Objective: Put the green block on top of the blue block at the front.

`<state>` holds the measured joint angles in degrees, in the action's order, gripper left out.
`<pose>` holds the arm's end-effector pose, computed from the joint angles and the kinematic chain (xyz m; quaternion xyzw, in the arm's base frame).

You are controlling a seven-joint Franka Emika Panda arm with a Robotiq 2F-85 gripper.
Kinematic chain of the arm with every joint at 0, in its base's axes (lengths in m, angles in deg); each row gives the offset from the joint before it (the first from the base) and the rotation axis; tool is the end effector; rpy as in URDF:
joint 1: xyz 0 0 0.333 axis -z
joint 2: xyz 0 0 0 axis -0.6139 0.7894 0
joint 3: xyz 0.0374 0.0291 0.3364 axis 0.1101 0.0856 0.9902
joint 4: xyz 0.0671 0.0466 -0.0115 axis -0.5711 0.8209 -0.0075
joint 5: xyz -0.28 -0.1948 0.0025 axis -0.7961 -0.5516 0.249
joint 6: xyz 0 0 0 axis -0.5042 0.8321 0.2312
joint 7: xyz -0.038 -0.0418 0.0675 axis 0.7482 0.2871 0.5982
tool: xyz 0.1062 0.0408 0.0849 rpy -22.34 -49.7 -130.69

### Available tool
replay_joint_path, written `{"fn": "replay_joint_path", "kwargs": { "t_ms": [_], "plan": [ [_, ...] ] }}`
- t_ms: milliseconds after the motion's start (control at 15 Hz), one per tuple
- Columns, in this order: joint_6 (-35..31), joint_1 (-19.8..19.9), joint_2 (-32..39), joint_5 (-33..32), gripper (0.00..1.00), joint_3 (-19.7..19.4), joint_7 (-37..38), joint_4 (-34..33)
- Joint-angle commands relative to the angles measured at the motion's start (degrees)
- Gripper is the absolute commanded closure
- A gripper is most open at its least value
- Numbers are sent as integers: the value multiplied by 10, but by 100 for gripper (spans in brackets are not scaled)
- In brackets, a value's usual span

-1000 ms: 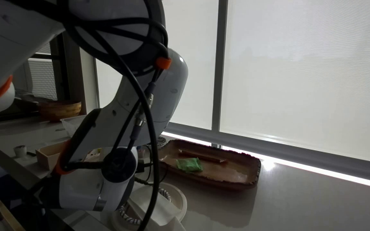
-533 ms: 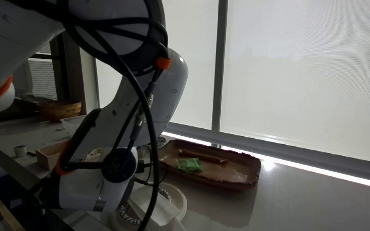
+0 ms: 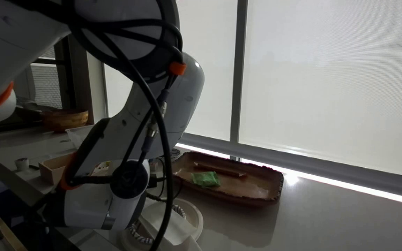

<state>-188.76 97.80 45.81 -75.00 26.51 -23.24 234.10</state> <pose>0.3474 -0.0453 0.2137 -0.6695 -0.3493 -0.5860 0.2938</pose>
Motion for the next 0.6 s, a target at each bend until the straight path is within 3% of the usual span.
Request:
{"fn": "replay_joint_path", "kwargs": {
  "t_ms": [0, 133, 400, 533],
  "plan": [
    [-12, -6, 11, -3, 42, -8, 0, -7],
    [-12, -5, 10, -3, 35, -8, 1, -7],
    [-12, -6, 9, -3, 5, -9, 1, -6],
    [-12, -5, 8, -3, 0, -8, 1, -6]
  ]
}}
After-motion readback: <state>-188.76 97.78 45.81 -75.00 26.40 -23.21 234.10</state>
